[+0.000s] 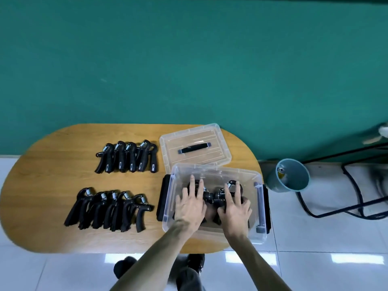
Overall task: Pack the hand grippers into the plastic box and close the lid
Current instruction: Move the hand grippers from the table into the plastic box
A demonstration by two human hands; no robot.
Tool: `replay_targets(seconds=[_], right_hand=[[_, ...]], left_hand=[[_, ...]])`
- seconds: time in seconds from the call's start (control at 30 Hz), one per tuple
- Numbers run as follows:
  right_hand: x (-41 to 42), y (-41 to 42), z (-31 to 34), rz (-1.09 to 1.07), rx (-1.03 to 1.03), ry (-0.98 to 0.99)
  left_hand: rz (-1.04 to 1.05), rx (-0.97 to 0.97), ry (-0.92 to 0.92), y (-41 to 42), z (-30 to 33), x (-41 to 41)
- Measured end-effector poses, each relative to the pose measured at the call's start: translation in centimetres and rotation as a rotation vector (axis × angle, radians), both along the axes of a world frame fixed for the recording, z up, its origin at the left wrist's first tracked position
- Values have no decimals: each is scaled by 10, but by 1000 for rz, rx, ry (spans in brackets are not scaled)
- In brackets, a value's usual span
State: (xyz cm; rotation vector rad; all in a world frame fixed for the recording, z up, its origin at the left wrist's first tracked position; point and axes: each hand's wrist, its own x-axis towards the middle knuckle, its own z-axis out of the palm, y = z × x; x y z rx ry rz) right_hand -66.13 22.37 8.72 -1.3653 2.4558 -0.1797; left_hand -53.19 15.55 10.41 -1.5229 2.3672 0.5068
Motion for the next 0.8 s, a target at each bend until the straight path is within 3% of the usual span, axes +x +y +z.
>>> replay_targets(seconds=[0.47,0.8], right_hand=[[-27,-28,-70,87,219,-209],[-32,-12,-111,155,172,-258]], left_hand=[[117,163,-78,-22,-77,-20],[115,189,-108,-22,-107,-24]])
